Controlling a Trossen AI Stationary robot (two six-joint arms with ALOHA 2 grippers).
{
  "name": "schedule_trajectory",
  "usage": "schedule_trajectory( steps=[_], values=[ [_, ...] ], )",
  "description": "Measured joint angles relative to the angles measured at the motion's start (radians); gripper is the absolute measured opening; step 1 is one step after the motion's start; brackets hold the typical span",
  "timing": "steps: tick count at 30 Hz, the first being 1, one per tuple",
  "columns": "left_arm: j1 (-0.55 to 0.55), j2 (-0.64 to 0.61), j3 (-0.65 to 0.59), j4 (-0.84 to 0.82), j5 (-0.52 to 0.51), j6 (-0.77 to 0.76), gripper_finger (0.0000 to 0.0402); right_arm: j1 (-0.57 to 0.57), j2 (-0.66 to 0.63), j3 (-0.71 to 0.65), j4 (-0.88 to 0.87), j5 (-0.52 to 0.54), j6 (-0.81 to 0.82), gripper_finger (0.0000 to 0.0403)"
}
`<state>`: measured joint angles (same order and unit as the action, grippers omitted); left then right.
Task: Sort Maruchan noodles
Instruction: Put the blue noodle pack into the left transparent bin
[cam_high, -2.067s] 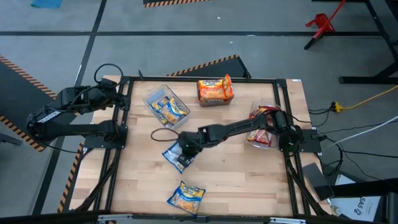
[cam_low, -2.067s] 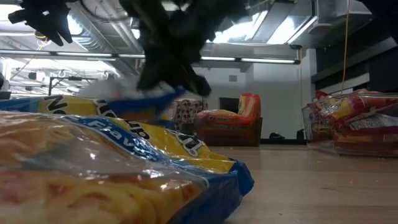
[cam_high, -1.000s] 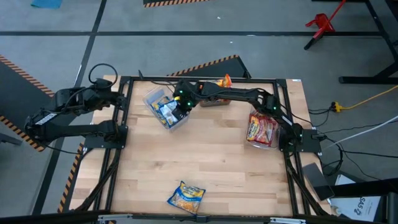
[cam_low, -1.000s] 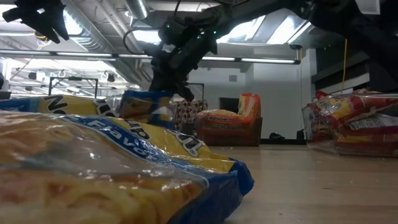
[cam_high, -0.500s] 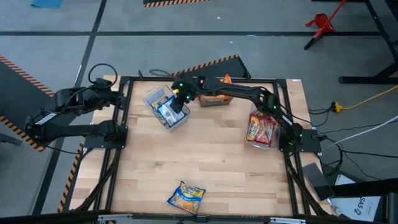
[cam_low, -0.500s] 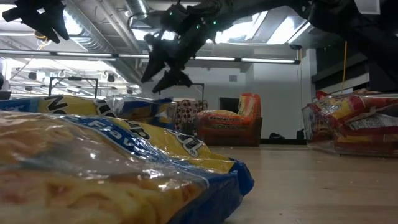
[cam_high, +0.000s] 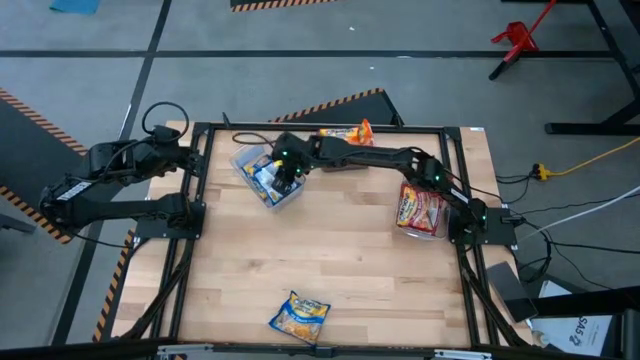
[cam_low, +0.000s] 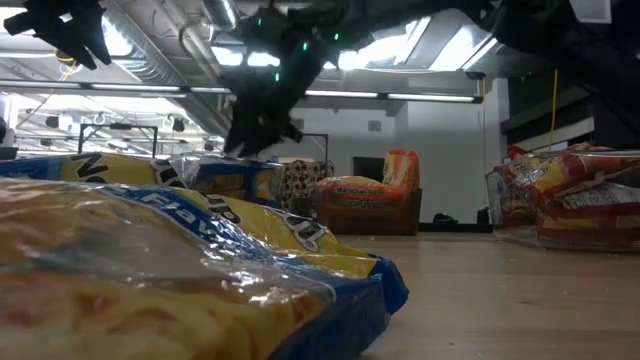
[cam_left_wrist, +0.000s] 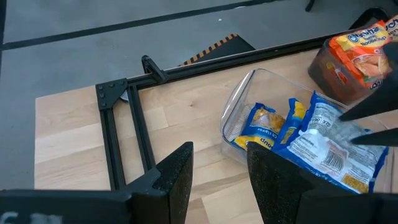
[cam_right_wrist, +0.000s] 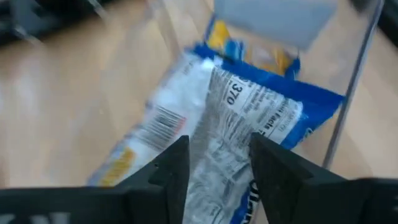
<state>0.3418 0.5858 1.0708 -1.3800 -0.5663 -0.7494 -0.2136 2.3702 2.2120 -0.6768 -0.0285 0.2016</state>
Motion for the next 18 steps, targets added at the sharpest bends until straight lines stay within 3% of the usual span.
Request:
schedule_trajectory(
  steps=[9, 13, 18],
  values=[
    [0.0, 0.0, 0.0, 0.0, 0.001, -0.003, 0.0145, -0.003, 0.015, -0.03, -0.008, -0.019, -0.001, 0.0139],
    [0.0, 0.0, 0.0, 0.0, 0.001, -0.005, 0.0145, -0.003, -0.035, 0.047, -0.057, -0.042, -0.002, 0.0138],
    [0.0, 0.0, 0.0, 0.0, 0.009, -0.006, 0.0145, 0.018, -0.11, 0.141, -0.256, -0.18, -0.02, 0.0138]
  ],
)
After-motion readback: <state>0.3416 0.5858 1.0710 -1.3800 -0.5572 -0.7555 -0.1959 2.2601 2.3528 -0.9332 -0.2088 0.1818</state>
